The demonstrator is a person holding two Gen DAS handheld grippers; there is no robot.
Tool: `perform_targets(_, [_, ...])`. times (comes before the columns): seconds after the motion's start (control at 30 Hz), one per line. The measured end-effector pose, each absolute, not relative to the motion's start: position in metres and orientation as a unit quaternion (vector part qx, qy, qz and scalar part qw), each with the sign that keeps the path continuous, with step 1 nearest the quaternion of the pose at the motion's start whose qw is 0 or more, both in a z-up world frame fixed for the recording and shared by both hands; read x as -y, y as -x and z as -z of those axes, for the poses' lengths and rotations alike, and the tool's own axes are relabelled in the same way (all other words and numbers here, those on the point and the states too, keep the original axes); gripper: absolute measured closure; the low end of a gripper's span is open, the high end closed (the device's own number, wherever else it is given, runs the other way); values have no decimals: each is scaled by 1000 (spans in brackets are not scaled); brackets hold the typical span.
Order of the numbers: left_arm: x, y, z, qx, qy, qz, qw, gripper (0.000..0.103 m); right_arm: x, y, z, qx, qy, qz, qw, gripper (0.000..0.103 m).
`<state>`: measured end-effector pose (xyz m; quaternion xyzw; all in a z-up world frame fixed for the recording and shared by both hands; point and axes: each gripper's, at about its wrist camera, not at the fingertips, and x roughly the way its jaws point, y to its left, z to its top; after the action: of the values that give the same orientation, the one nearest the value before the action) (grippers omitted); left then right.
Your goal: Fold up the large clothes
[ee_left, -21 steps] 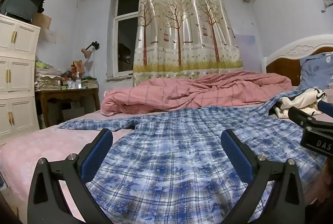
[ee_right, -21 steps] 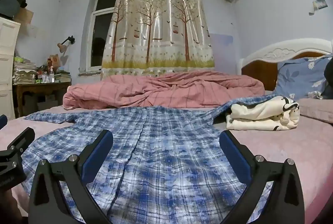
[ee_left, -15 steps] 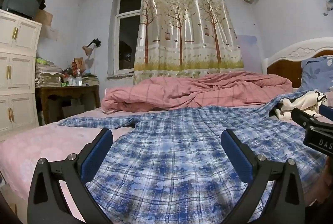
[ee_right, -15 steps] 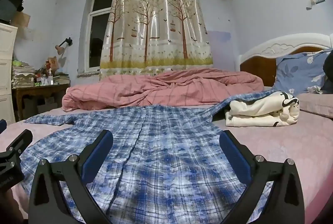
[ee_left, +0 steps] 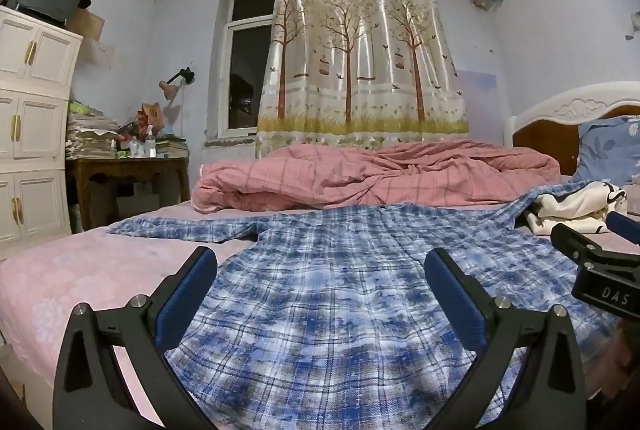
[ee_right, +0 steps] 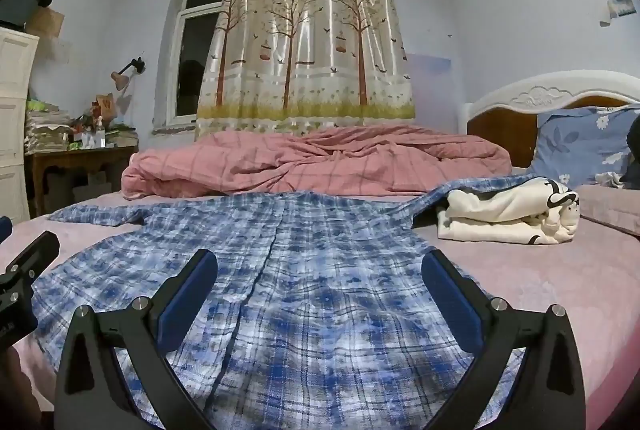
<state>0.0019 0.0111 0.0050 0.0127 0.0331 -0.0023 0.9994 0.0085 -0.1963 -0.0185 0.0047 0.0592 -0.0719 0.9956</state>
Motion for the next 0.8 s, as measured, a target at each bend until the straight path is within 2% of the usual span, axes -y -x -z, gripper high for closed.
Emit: perform_targets(0.8, [-14,5,-10,-36,5,-3,999,0,195,-9,17,-61,-5,73,995,0])
